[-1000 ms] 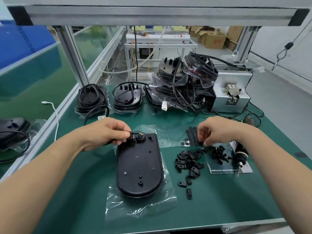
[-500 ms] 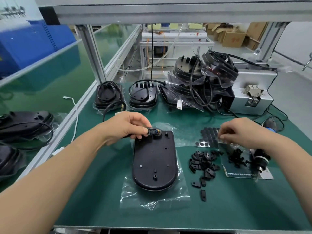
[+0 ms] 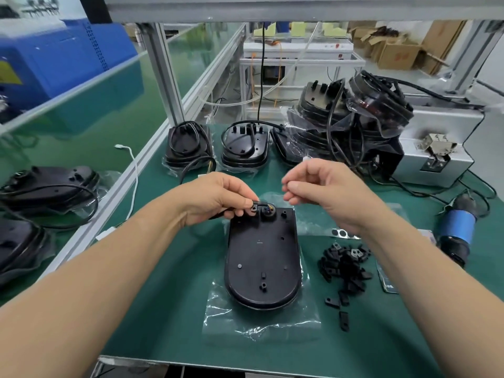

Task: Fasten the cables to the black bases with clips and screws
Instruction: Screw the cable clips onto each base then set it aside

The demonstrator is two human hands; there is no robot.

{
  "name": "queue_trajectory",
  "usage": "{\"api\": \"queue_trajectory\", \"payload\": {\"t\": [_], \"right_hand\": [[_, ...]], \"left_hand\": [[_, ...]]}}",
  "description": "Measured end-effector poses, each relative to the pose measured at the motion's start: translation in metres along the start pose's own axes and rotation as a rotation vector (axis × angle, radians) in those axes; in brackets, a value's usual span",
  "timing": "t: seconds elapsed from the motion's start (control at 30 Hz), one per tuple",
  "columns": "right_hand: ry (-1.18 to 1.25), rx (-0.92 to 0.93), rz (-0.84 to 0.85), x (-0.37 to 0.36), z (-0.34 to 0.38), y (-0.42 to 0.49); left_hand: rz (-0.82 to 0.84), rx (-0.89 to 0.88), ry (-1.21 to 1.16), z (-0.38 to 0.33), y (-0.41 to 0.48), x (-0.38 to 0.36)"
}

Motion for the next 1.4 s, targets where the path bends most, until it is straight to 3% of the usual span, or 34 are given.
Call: {"api": "queue_trajectory", "payload": {"t": [0.23,0.53,0.8,0.97,1.23,1.4], "right_hand": [[-0.142,-0.019,0.058,-0.038,-0.013,0.014],[-0.071,-0.143,0.168,-0.053,-0.014,0.007],[-0.333,-0.114,0.065,-0.051,-0.011,0.007],[-0.354,-0.138,0.040,-0.049,-0.013,0.006],[-0.647,-0.087,0.017,-0.045,-0.004,0.010],[-0.281,-0.167,0.022,-0.046,-0.014,0.004]], "left_hand": [[-0.035,0.031,0.036,-0.002,0.001,0.005],[-0.067,0.017,0.108,-0.009,-0.003,0.005],[-0.074,0.020,0.090,-0.009,-0.004,0.003],[-0.044,0.045,0.039,-0.005,-0.006,0.000],[-0.054,0.092,0.003,-0.007,-0.007,0.000],[-0.056,0.140,-0.024,-0.002,-0.008,0.000]]}}
Point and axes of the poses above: each hand's wrist, its own y-axis towards the middle knuckle, its own x-axis out of the back of the hand, z = x × y, the point moved 10 cm from there along y, towards the middle knuckle, and after that the axes turned 7 degrees about x, right-handed, at the moved point
